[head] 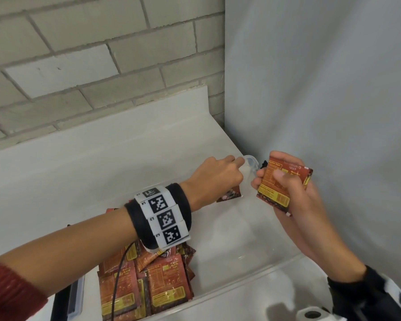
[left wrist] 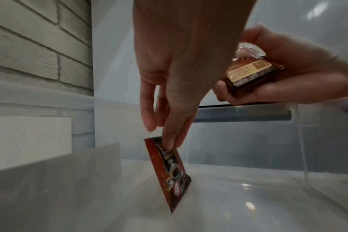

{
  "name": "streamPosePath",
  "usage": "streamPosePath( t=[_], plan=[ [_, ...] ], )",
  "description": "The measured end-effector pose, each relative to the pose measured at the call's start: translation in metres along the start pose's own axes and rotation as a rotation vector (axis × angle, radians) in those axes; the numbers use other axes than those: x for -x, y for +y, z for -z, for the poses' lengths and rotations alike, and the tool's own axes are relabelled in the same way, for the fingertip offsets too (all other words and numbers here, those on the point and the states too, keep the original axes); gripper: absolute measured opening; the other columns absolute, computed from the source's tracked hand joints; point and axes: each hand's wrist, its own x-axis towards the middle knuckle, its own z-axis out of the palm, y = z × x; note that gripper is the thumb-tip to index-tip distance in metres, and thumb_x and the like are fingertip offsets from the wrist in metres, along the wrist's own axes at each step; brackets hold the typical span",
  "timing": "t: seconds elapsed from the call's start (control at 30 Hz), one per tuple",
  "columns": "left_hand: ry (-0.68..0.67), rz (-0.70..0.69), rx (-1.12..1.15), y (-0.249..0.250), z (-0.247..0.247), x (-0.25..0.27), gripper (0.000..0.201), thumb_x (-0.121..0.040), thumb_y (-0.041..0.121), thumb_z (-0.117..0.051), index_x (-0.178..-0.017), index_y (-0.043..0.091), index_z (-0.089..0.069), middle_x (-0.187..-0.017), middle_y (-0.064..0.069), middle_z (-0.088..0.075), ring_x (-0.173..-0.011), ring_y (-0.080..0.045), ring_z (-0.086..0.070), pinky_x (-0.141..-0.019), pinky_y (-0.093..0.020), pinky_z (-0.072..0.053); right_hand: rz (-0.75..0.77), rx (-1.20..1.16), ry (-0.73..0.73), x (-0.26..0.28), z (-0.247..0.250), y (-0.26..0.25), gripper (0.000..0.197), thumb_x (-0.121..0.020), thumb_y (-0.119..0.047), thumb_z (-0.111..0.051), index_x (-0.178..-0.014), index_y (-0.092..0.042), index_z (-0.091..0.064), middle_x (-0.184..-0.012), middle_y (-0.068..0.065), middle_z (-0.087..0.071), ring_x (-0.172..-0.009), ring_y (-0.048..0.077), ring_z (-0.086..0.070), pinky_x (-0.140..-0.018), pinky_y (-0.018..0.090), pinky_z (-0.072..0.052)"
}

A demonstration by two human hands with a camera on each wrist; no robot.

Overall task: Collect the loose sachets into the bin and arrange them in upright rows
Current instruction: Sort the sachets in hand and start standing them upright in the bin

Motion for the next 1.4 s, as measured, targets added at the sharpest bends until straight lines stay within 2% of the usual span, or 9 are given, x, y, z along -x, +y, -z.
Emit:
streamPosePath(
  t=[0.13, 0.27, 0.47, 0.63, 0.8, 0.93, 1.1, 1.2, 1.4],
  plan=[
    [0.090, 0.025, 0.154, -0.013, 0.004, 0.003, 0.018, -0.096, 0.014, -0.052, -0.111, 0.015, -0.063, -0.104, -0.004, -0.049, -0.093, -0.022, -0.055, -0.058, -0.032, -0.037, -0.061, -0.033, -0.059, 0.001, 0.004, -0.001, 0.032, -0.094, -0.002, -0.038, -0.116, -0.017, -0.056, -0.089, 0.009, -0.068, -0.085, 0.026, -0.068, -0.073, 0.028, -0.057],
    [0.151, 0.073, 0.558, -0.022, 0.021, 0.009, 0.024, -0.098, 0.028, -0.050, -0.107, 0.015, -0.068, -0.098, -0.001, -0.059, -0.085, -0.013, -0.057, -0.071, -0.030, -0.047, -0.089, 0.026, -0.101, 0.001, 0.001, -0.001, 0.033, -0.087, -0.006, -0.050, -0.118, -0.017, -0.056, -0.095, 0.010, -0.072, -0.089, 0.031, -0.071, -0.073, 0.031, -0.058],
    [0.161, 0.115, 1.140, -0.020, 0.038, 0.024, 0.025, -0.097, 0.027, -0.052, -0.100, 0.009, -0.068, -0.088, -0.006, -0.070, -0.075, -0.013, -0.068, -0.071, -0.026, -0.057, -0.108, 0.046, -0.108, 0.003, 0.000, -0.001, 0.040, -0.080, -0.016, -0.059, -0.120, -0.016, -0.058, -0.107, 0.016, -0.071, -0.098, 0.031, -0.069, -0.084, 0.041, -0.057],
    [0.124, 0.149, 1.335, -0.019, 0.036, 0.035, 0.025, -0.081, 0.017, -0.073, -0.105, 0.014, -0.066, -0.083, 0.002, -0.068, -0.075, -0.008, -0.064, -0.079, -0.024, -0.054, -0.110, 0.051, -0.153, 0.002, 0.000, -0.002, 0.037, -0.080, -0.014, -0.061, -0.117, -0.015, -0.061, -0.104, 0.009, -0.072, -0.091, 0.025, -0.071, -0.066, 0.031, -0.057],
    [0.196, 0.155, 1.415, -0.022, 0.039, 0.043, 0.025, -0.080, 0.009, -0.074, -0.103, 0.015, -0.069, -0.081, 0.005, -0.066, -0.077, -0.008, -0.061, -0.083, -0.027, -0.051, -0.104, 0.094, -0.172, 0.002, 0.000, 0.000, 0.077, -0.062, -0.056, -0.079, -0.123, -0.014, -0.057, -0.114, 0.015, -0.068, -0.099, 0.030, -0.069, -0.074, 0.033, -0.057],
    [0.289, 0.085, 1.459, -0.025, 0.045, 0.051, 0.014, -0.079, 0.006, -0.072, -0.091, 0.014, -0.072, -0.086, 0.005, -0.069, -0.083, -0.012, -0.064, -0.083, -0.026, -0.052, -0.147, 0.104, -0.205, -0.002, -0.002, 0.002, 0.103, -0.046, -0.083, -0.068, -0.123, -0.015, -0.057, -0.102, 0.015, -0.071, -0.090, 0.031, -0.071, -0.084, 0.044, -0.057],
    [0.287, -0.059, 1.490, -0.025, 0.038, 0.053, 0.020, -0.083, -0.011, -0.062, -0.090, 0.006, -0.072, -0.100, -0.013, -0.066, -0.097, -0.025, -0.065, -0.086, -0.035, -0.055, -0.243, 0.093, -0.349, 0.000, -0.002, 0.000, 0.070, -0.047, -0.070, -0.080, -0.103, -0.029, -0.071, -0.099, 0.012, -0.073, -0.085, 0.030, -0.072, -0.082, 0.046, -0.057],
    [0.261, -0.042, 1.456, -0.022, 0.035, 0.052, 0.021, -0.085, -0.008, -0.061, -0.096, 0.007, -0.071, -0.104, -0.011, -0.064, -0.100, -0.017, -0.062, -0.086, -0.033, -0.055, -0.287, 0.051, -0.368, 0.002, 0.000, -0.005, 0.064, -0.045, -0.050, -0.091, -0.102, -0.025, -0.073, -0.096, 0.010, -0.073, -0.080, 0.024, -0.072, -0.064, 0.033, -0.058],
    [0.273, 0.075, 1.421, -0.019, 0.032, 0.051, 0.035, -0.093, -0.013, -0.043, -0.115, 0.006, -0.063, -0.110, -0.016, -0.060, -0.096, -0.021, -0.065, -0.085, -0.031, -0.054, -0.261, 0.013, -0.269, 0.000, 0.000, -0.007, 0.048, -0.060, -0.028, -0.084, -0.105, -0.019, -0.070, -0.100, 0.012, -0.072, -0.080, 0.021, -0.071, -0.058, 0.029, -0.055]
  ],
)
